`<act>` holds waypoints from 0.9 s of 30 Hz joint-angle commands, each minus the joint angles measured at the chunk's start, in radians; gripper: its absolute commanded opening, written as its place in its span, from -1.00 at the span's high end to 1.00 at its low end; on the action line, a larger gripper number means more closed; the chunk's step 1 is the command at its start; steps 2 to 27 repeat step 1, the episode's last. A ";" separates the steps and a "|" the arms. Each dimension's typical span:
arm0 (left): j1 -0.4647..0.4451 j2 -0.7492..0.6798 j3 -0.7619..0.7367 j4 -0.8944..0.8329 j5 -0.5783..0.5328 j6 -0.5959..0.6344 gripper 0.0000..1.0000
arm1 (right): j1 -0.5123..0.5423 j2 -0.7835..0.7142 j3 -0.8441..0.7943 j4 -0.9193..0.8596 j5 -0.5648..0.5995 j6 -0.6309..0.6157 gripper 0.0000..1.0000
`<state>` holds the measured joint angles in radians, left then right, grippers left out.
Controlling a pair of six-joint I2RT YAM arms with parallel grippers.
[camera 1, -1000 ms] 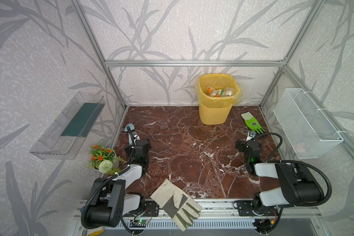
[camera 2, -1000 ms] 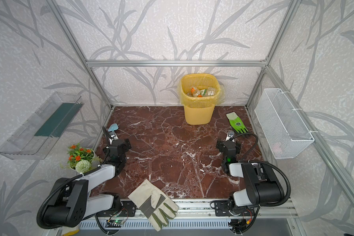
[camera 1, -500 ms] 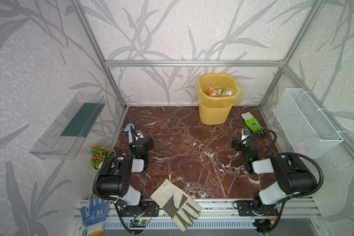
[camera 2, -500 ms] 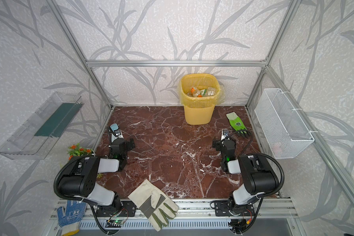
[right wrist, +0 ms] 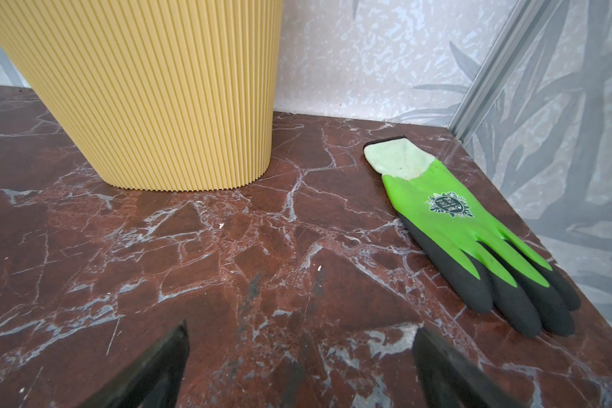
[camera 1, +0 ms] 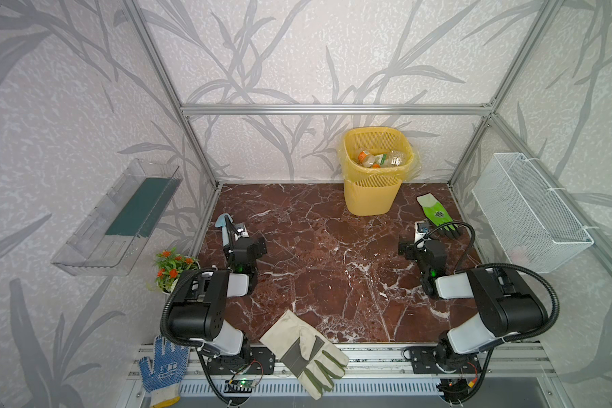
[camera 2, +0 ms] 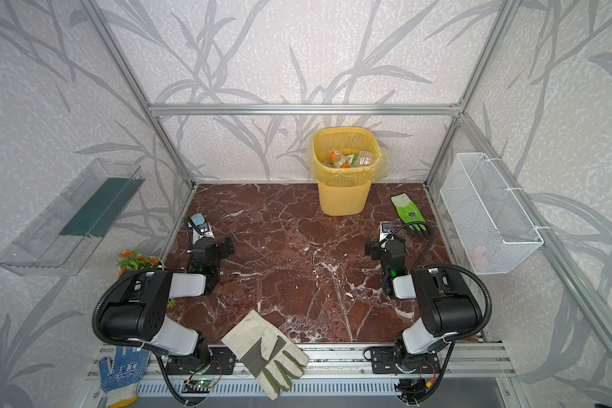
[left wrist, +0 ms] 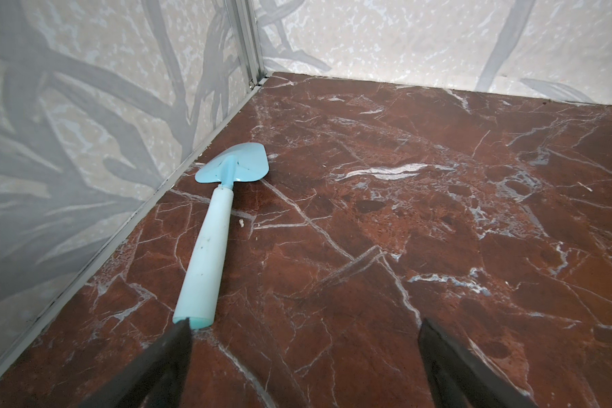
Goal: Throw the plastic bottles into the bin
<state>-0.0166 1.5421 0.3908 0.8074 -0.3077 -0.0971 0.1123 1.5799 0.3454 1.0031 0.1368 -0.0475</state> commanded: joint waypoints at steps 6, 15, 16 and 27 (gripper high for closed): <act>0.006 -0.018 0.016 0.003 0.006 0.013 -0.99 | 0.004 0.006 0.017 0.000 -0.006 -0.010 -0.98; 0.006 -0.018 0.016 0.003 0.006 0.013 -0.99 | 0.004 0.006 0.017 0.000 -0.006 -0.010 -0.98; 0.006 -0.018 0.016 0.003 0.006 0.013 -0.99 | 0.004 0.006 0.017 0.000 -0.006 -0.010 -0.98; 0.006 -0.018 0.016 0.003 0.006 0.013 -0.99 | 0.004 0.006 0.017 0.000 -0.006 -0.010 -0.98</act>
